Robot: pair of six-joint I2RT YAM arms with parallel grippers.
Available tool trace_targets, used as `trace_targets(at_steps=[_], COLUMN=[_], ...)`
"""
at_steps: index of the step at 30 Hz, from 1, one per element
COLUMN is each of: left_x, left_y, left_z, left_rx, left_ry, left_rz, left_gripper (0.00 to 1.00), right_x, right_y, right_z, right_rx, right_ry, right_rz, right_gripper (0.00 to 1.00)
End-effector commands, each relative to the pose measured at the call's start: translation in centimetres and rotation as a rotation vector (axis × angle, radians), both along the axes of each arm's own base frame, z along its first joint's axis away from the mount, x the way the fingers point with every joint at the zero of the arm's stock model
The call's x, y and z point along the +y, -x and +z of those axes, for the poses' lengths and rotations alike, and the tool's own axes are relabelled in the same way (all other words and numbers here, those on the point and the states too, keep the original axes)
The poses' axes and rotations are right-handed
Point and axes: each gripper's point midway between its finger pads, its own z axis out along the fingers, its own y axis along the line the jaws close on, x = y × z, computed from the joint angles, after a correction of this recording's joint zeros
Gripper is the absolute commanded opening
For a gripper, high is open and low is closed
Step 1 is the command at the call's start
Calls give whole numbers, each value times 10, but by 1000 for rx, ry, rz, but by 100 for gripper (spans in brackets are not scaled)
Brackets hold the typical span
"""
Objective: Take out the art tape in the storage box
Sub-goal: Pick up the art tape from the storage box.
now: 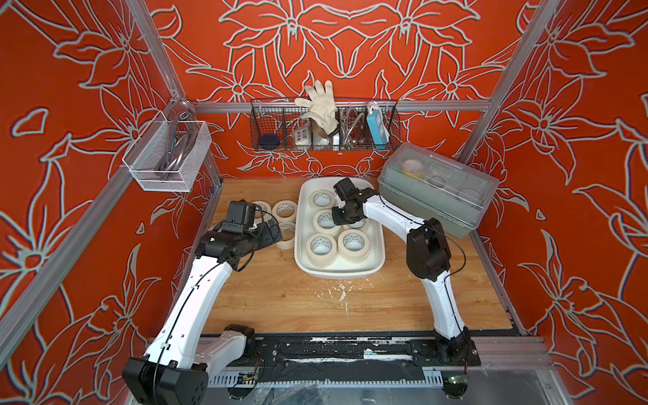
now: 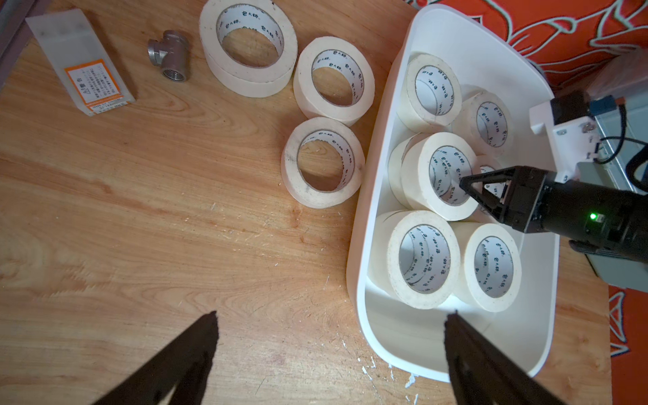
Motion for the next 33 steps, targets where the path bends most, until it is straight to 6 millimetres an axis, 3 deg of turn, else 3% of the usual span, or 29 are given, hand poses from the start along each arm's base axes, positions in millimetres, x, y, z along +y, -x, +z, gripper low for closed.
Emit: trace_targets(at_steps=[1, 6, 12, 19, 26, 33], left_x=[-3, -16, -31, -48, -83, -124], left_y=[-2, -8, -14, -18, -19, -17], left_z=[-7, -9, -14, -6, 11, 25], left_rx=[20, 1, 0, -19, -61, -94], left_ry=[4, 51, 95, 76, 14, -28], left_rz=[-20, -80, -138, -199, -317, -435], left_gripper=[99, 99, 98, 98, 96, 93], right_x=[-8, -15, -28, -51, -81, -108], right_y=[-1, 4, 18, 42, 73, 107], right_z=[6, 30, 75, 118, 138, 142], right_rx=[-23, -84, -169, -239, -264, -275], right_ry=[30, 7, -23, -14, 22, 39], right_rz=[-7, 4, 9, 15, 16, 6], right_gripper=[17, 4, 0, 0, 0, 0])
